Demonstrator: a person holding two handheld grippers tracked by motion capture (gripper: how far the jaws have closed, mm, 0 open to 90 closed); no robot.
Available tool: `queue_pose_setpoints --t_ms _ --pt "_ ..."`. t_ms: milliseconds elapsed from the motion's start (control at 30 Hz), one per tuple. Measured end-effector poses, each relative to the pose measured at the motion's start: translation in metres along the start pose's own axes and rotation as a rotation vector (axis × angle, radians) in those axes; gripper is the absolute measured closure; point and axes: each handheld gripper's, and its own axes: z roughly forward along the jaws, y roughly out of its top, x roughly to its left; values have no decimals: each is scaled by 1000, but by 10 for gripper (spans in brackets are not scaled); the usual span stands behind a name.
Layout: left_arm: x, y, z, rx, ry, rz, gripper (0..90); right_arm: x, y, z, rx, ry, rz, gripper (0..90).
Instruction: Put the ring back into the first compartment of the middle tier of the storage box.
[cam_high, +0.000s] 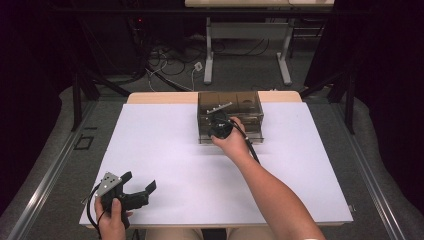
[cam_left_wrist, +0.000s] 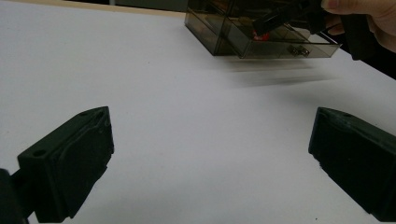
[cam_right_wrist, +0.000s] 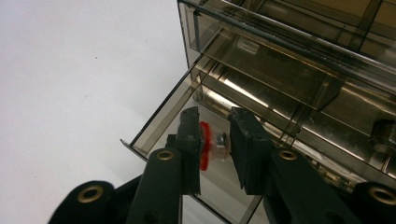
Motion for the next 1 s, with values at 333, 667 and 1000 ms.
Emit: queue_pose_setpoints --t_ms 333,667,1000 --pt "0 0 1 1 1 4 1 -4 1 -4 -22 13 -3 585" --pt "-1 0 1 6 0 4 1 -8 0 -11 -73 17 -24 473" --pt "-1 0 1 5 1 5 1 -11 -6 -22 -102 34 1 389"
